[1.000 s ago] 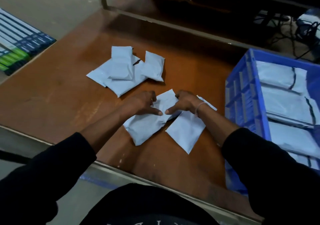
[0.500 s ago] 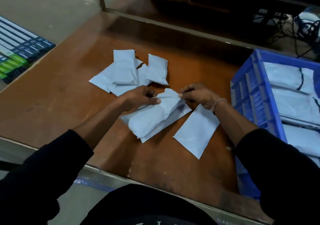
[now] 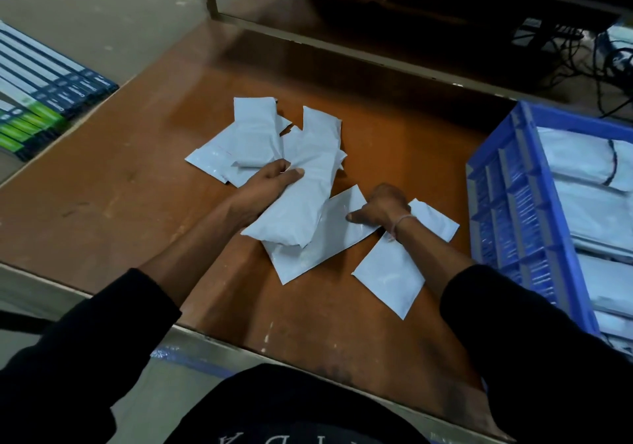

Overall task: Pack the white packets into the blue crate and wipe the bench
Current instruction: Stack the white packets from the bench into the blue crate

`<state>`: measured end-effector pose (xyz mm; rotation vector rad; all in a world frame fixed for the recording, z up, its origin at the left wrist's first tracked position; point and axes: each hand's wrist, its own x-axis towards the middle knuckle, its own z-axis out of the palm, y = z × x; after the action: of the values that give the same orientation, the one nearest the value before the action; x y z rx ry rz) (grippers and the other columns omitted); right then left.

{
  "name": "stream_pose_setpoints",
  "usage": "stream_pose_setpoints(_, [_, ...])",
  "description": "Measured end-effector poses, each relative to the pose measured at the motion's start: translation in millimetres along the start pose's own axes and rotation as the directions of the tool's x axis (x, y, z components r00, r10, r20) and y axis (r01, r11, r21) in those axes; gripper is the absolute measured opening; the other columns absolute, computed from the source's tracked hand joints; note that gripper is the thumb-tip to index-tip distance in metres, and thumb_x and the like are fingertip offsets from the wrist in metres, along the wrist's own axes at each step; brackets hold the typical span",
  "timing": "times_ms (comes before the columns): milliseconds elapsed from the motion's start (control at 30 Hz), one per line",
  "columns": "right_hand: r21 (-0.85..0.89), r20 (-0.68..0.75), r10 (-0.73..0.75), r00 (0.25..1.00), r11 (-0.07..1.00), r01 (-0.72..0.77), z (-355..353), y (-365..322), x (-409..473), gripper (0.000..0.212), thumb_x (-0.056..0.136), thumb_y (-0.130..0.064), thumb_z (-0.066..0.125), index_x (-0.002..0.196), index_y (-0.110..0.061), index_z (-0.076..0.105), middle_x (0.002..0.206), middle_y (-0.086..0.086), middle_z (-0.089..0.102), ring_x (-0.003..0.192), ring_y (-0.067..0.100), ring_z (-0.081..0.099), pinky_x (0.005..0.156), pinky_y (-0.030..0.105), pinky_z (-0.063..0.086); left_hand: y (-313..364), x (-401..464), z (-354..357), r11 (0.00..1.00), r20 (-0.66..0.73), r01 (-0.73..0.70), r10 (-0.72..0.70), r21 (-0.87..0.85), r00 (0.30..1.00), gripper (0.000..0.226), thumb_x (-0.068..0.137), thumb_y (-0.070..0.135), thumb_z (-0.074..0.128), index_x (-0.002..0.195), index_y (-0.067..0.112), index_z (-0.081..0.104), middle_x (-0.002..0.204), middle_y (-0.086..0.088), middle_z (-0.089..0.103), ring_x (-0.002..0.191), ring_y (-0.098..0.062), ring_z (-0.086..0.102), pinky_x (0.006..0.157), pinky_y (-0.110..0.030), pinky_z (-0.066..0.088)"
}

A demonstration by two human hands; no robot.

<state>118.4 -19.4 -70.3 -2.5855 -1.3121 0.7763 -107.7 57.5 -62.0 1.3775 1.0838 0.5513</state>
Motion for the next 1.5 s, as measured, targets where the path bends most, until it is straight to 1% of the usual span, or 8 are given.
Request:
stream_pose_setpoints(200, [0.092,0.047,-0.061,0.997,0.994,0.056,-29.8,4.6,3.6,0.023,0.081,-0.025,0.081,0.093,-0.008,0.069,0.100,0.013,0.065,0.092,0.029,0.065,0.084,0.036,0.057,-4.1,0.3,-4.2,0.930,0.078,0.044,-0.017,-0.364,0.997,0.059,0.088,0.033,0.078,0.139,0.015,0.053,0.132,-0.008,0.068,0.122,-0.030,0.066,0.107,-0.050,0.052])
stream_pose_setpoints(300, [0.239,0.119,-0.102,0.988,0.968,0.071,-61.0,14.1,5.6,0.019,0.082,-0.014,0.080,0.076,-0.010,0.062,0.081,0.010,0.060,0.070,0.022,0.055,0.062,0.030,0.045,1.7,0.3,-4.9,0.934,0.053,0.002,0.018,-0.357,0.998,0.075,0.076,0.035,0.083,0.141,0.020,0.049,0.133,-0.007,0.067,0.121,-0.028,0.066,0.105,-0.050,0.053])
stream_pose_setpoints(467, [0.251,0.335,-0.214,0.918,0.959,0.132,-119.9,28.5,-0.6,0.016,0.084,-0.011,0.079,0.094,-0.008,0.067,0.089,0.009,0.071,0.083,0.024,0.066,0.074,0.035,0.055,14.1,4.0,-3.9,0.967,0.061,-0.022,0.038,-0.255,0.997,0.080,0.074,0.045,0.084,0.143,0.023,0.051,0.132,-0.003,0.067,0.122,-0.026,0.064,0.104,-0.048,0.053])
stream_pose_setpoints(633, [0.370,0.469,-0.428,0.772,0.890,0.268,-164.4,32.5,-25.7,0.018,0.089,-0.008,0.071,0.106,-0.007,0.067,0.099,0.010,0.075,0.089,0.019,0.072,0.075,0.028,0.057,27.8,3.3,17.2,0.961,0.124,0.017,0.018,-0.274,0.992,0.039,0.095,0.025,0.071,0.132,0.021,0.059,0.123,-0.004,0.072,0.118,-0.029,0.067,0.097,-0.043,0.058])
stream_pose_setpoints(967, [0.435,-0.099,-0.429,0.898,0.793,0.427,-174.7,41.3,-35.9,0.023,0.087,-0.014,0.076,0.107,-0.006,0.067,0.093,0.005,0.075,0.080,0.010,0.072,0.067,0.020,0.056,59.1,-11.5,87.7,0.906,0.266,0.128,-0.018,-0.404,0.964,0.063,0.097,0.056,0.060,0.148,0.018,0.053,0.144,-0.015,0.060,0.131,-0.031,0.058,0.112,-0.047,0.046])
stream_pose_setpoints(1100, [0.417,-0.251,-0.421,0.872,0.766,0.490,-179.9,60.2,-43.5,0.018,0.084,-0.016,0.079,0.094,-0.014,0.065,0.083,0.000,0.070,0.071,0.007,0.067,0.064,0.023,0.053,74.6,-17.6,108.8,0.979,0.328,0.020,0.049,-0.204,0.944,0.066,0.090,0.055,0.070,0.145,0.026,0.048,0.137,-0.013,0.064,0.126,-0.031,0.063,0.106,-0.053,0.051])
stream_pose_setpoints(1367, [0.371,-0.348,-0.306,0.886,0.823,0.429,-218.8,123.0,-70.9,0.061,0.061,-0.055,0.089,0.104,-0.020,0.063,0.101,0.000,0.071,0.091,0.018,0.069,0.077,0.037,0.058,120.8,-35.7,169.4,0.976,0.345,-0.149,0.195,-0.156,0.918,0.047,0.091,0.027,0.075,0.133,0.025,0.055,0.116,0.002,0.075,0.105,-0.020,0.074,0.083,-0.035,0.061])
stream_pose_setpoints(1500, [0.531,-0.338,-0.250,0.907,0.746,0.403,-241.8,162.7,-85.2,0.051,0.069,-0.030,0.092,0.104,-0.007,0.062,0.091,0.004,0.073,0.077,0.017,0.069,0.065,0.034,0.057,147.0,-45.8,209.9,0.974,0.332,-0.193,0.221,-0.116,0.917,0.044,0.095,0.029,0.071,0.135,0.019,0.056,0.114,0.000,0.074,0.096,-0.012,0.076,0.072,-0.024,0.060])
